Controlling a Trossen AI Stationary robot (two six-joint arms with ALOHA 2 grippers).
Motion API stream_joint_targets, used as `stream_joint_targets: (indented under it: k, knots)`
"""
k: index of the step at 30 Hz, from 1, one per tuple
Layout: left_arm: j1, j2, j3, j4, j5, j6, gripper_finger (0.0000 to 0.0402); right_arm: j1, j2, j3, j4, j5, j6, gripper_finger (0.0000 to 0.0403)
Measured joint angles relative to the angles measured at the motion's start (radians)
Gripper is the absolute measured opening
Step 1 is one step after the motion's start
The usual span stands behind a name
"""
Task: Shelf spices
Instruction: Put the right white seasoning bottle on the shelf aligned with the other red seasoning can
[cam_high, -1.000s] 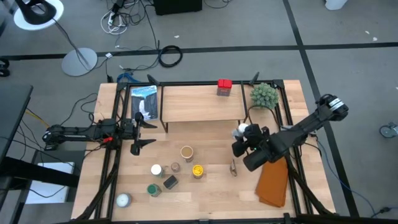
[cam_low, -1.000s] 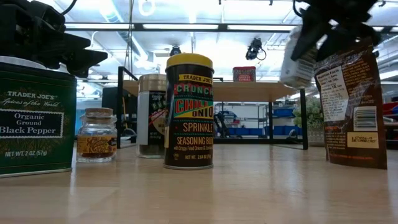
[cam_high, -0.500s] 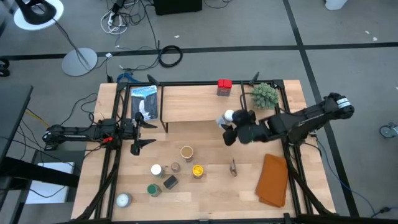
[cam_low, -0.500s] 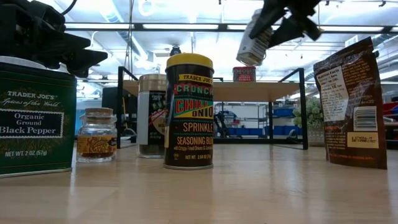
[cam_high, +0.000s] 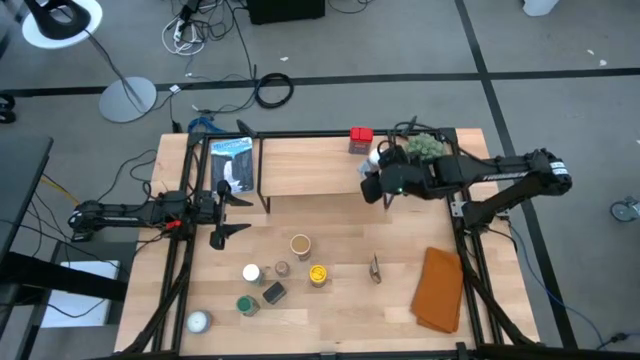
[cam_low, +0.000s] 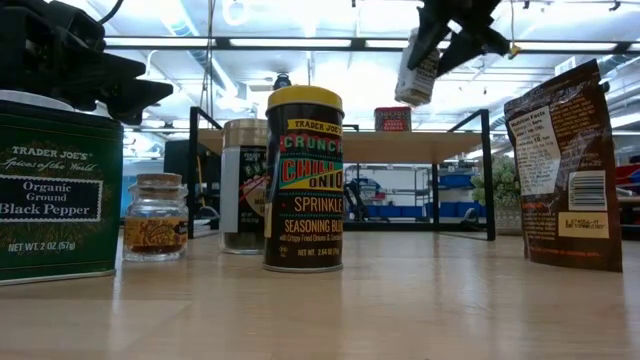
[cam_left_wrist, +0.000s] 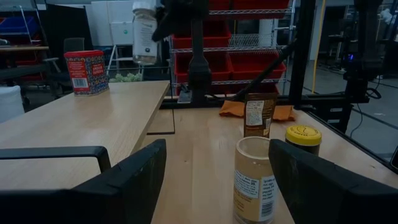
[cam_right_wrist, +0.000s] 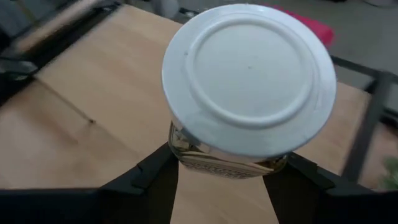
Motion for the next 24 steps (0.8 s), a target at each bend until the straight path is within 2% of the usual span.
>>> stream_joint_targets:
  k: [5, 12, 24]
  knots:
    - [0.000, 0.000, 0.000, 0.000, 0.000, 0.000, 0.0288, -0.040, 0.023, 0.001, -0.070, -0.003, 0.080, 0.0206]
    - [0.000, 0.000, 0.000, 0.006, 0.000, 0.000, 0.0288, -0.099, 0.100, 0.001, -0.106, -0.007, 0.085, 0.0206]
    - [0.000, 0.000, 0.000, 0.007, 0.000, 0.000, 0.0288, -0.194, 0.131, 0.001, -0.138, -0.001, 0.153, 0.0206]
